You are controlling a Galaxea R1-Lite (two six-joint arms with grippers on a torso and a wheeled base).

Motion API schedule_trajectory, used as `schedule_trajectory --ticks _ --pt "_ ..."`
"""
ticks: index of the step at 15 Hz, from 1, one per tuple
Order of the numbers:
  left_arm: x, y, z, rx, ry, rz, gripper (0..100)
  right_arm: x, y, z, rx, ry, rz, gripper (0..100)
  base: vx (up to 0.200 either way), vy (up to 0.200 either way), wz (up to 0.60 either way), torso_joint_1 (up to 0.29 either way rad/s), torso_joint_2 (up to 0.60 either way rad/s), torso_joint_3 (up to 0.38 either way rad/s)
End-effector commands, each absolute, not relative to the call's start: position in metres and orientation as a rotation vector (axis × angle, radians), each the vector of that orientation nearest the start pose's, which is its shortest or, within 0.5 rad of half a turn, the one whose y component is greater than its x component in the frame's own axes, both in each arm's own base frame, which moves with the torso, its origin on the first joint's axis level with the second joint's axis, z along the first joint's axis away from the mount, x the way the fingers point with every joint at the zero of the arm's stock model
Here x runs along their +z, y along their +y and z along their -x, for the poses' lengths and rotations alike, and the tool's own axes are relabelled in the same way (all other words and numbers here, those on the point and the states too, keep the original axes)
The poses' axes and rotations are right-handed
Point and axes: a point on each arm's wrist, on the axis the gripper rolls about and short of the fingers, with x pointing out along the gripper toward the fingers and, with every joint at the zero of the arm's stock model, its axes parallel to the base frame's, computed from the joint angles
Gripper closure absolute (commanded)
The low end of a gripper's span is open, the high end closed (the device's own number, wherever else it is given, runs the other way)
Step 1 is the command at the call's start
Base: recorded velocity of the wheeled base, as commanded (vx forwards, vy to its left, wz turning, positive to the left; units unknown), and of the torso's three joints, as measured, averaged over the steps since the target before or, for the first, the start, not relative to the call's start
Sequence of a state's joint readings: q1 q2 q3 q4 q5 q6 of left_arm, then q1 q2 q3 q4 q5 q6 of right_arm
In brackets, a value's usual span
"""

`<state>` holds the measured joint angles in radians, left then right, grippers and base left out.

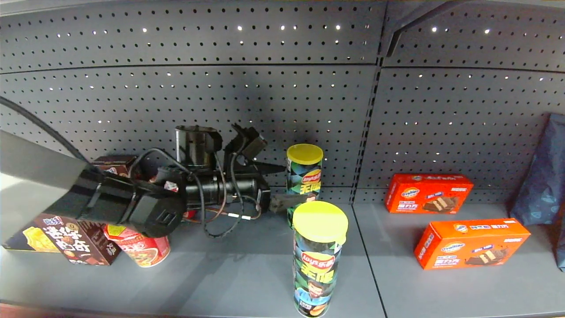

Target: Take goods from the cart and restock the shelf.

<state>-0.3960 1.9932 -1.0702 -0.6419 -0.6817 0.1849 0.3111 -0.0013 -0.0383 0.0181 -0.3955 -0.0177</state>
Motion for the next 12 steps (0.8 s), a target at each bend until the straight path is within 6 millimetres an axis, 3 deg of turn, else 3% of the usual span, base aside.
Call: schedule_trajectory --ticks 1,3,4,5,6,7,8,9,10,12 --pt "0.175 -0.118 -0.295 -1.031 0.145 -0.139 0 0.084 -0.017 0.024 -0.085 -0.018 0.008 0 0.000 0.000 0.00 0.000 0.00 0.000" --pt "0.177 -0.092 -0.261 -0.972 0.132 -0.141 0 0.084 -0.016 0.024 -0.058 -0.014 0.013 0 0.000 0.000 0.00 0.000 0.00 0.000" --pt "0.182 -0.078 -0.245 -0.925 0.108 -0.140 0 0.095 -0.016 0.026 -0.003 -0.041 0.048 0 0.000 0.000 0.00 0.000 0.00 0.000" --pt "0.188 -0.065 -0.229 -0.880 0.085 -0.140 0 0.129 -0.014 0.023 0.048 -0.032 0.085 0 0.000 0.000 0.00 0.000 0.00 0.000" --pt "0.190 -0.063 -0.225 -0.869 0.078 -0.140 0 0.139 -0.013 0.021 0.057 -0.029 0.084 0 0.000 0.000 0.00 0.000 0.00 0.000" --pt "0.199 -0.050 -0.202 -0.782 0.049 -0.128 0 0.208 -0.002 -0.006 0.173 -0.012 0.080 0 0.000 0.000 0.00 0.000 0.00 0.000" --pt "0.201 -0.049 -0.192 -0.724 0.041 -0.118 0 0.229 0.006 -0.024 0.226 0.016 0.090 0 0.000 0.000 0.00 0.000 0.00 0.000" --pt "0.203 -0.048 -0.187 -0.687 0.037 -0.115 0 0.237 0.010 -0.036 0.248 0.042 0.098 0 0.000 0.000 0.00 0.000 0.00 0.000" --pt "0.203 -0.047 -0.178 -0.603 0.044 -0.121 0 0.245 0.021 -0.063 0.282 0.089 0.105 0 0.000 0.000 0.00 0.000 0.00 0.000" --pt "0.203 -0.049 -0.169 -0.497 0.074 -0.132 0 0.237 0.041 -0.089 0.363 0.163 0.124 0 0.000 0.000 0.00 0.000 0.00 0.000"
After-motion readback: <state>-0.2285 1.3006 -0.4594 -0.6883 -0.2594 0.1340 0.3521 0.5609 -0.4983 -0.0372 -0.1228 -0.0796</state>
